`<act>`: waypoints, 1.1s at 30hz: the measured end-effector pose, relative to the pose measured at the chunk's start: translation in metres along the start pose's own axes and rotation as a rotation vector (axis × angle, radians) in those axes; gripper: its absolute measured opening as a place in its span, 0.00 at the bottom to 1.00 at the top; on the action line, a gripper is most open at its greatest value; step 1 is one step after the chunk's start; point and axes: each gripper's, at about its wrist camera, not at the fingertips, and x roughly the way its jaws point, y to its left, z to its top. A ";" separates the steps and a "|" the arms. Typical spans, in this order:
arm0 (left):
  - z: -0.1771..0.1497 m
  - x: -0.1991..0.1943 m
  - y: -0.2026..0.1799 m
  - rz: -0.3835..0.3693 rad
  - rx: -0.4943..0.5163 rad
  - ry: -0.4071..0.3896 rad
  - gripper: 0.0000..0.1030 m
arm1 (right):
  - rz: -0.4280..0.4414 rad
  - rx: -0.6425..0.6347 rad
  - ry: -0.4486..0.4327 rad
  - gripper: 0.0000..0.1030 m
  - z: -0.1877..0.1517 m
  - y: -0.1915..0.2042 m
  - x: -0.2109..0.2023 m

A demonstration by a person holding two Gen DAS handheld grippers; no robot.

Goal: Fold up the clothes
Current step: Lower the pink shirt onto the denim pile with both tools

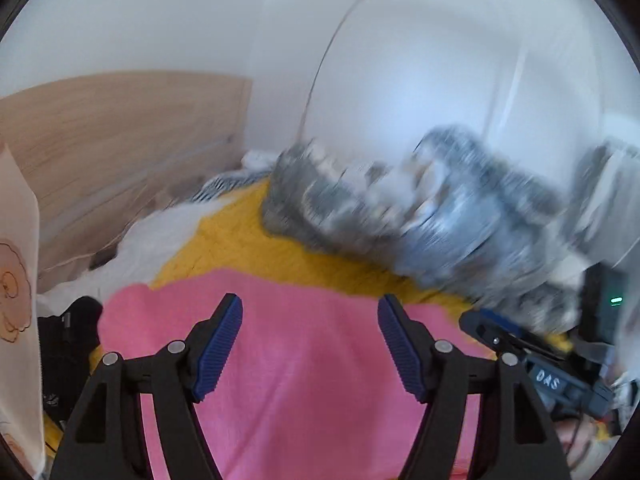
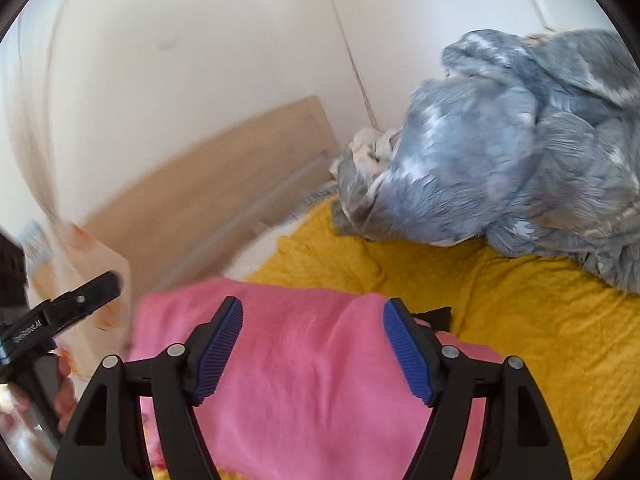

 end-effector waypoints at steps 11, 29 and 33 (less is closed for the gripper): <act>-0.039 0.123 0.031 0.199 0.031 0.196 0.64 | -0.054 0.081 0.227 0.74 -0.059 -0.042 0.121; -0.080 -0.079 0.007 0.207 -0.070 -0.173 0.67 | -0.090 -0.025 0.034 0.75 -0.068 -0.004 -0.030; -0.105 -0.119 -0.025 0.220 -0.047 -0.175 0.71 | -0.080 -0.061 0.024 0.75 -0.093 0.011 -0.070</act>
